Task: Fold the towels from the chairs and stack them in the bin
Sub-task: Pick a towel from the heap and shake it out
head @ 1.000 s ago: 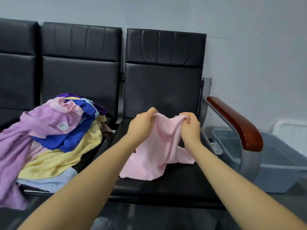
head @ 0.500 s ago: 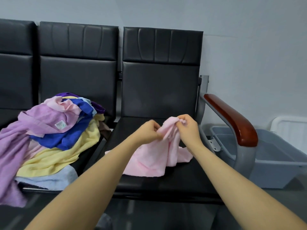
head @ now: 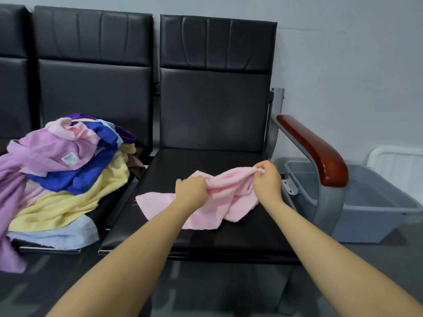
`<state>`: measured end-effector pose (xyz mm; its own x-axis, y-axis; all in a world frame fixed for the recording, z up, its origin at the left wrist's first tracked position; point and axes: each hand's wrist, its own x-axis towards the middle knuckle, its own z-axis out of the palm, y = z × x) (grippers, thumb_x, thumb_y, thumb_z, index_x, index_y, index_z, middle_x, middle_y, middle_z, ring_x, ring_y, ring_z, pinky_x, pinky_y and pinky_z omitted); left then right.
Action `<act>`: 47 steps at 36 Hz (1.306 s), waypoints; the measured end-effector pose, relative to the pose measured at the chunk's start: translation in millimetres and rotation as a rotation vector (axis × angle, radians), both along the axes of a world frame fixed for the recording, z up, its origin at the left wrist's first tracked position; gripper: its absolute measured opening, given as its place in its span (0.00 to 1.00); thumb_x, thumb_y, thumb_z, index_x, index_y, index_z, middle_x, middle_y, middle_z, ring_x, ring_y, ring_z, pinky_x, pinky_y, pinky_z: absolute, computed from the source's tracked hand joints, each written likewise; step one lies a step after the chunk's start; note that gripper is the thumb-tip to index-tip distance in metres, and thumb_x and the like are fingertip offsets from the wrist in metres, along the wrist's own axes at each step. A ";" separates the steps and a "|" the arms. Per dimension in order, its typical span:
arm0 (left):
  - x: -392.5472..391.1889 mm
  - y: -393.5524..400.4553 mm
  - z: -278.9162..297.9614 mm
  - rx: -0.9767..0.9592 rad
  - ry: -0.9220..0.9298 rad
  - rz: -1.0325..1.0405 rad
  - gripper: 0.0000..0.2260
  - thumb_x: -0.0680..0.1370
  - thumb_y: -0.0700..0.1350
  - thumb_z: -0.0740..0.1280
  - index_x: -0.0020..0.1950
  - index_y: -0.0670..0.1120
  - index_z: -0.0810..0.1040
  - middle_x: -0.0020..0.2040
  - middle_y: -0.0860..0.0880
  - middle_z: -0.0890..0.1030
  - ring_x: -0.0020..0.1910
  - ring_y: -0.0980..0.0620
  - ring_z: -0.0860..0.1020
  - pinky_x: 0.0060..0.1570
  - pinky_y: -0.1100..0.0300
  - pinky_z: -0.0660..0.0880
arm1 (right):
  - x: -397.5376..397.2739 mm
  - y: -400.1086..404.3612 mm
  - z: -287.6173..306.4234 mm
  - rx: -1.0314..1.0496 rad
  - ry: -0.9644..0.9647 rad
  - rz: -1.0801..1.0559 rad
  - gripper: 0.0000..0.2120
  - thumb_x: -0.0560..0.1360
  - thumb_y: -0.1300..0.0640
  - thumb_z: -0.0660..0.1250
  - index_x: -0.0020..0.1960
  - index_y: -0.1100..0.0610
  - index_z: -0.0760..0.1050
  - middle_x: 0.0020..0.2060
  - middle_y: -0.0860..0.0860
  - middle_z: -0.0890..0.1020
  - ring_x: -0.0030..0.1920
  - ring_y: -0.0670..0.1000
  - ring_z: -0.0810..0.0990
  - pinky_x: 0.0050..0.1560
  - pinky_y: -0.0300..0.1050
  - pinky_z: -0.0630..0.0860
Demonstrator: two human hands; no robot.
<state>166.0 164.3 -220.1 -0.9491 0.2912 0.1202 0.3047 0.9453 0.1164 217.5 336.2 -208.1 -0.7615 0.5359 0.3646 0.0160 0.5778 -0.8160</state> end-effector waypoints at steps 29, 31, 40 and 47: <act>-18.3 -27.0 170.5 0.366 0.366 -0.340 0.06 0.81 0.45 0.55 0.53 0.46 0.69 0.49 0.46 0.74 0.46 0.44 0.73 0.45 0.51 0.72 | -15.4 -21.9 130.2 0.010 0.211 0.219 0.14 0.79 0.66 0.57 0.56 0.57 0.80 0.53 0.47 0.76 0.49 0.41 0.75 0.43 0.23 0.68; -13.6 -22.7 180.8 0.423 0.358 -0.442 0.06 0.80 0.47 0.58 0.53 0.45 0.70 0.49 0.47 0.75 0.47 0.45 0.74 0.47 0.49 0.73 | -15.0 -31.6 140.1 0.061 0.179 0.346 0.14 0.78 0.62 0.63 0.63 0.57 0.76 0.55 0.47 0.71 0.51 0.41 0.71 0.49 0.26 0.66; -11.9 -22.7 196.1 0.287 0.236 -0.418 0.10 0.74 0.33 0.59 0.55 0.40 0.69 0.53 0.44 0.68 0.50 0.45 0.70 0.50 0.55 0.70 | -29.4 -38.9 149.1 0.137 0.259 0.142 0.07 0.76 0.63 0.60 0.43 0.60 0.76 0.47 0.57 0.78 0.43 0.51 0.76 0.35 0.32 0.67; -16.9 -33.6 176.5 0.450 0.303 -0.078 0.13 0.77 0.43 0.60 0.35 0.45 0.61 0.35 0.48 0.69 0.34 0.47 0.67 0.30 0.59 0.62 | -22.0 -23.5 140.8 0.049 0.222 0.071 0.06 0.76 0.64 0.61 0.43 0.59 0.76 0.48 0.58 0.79 0.46 0.53 0.77 0.43 0.41 0.70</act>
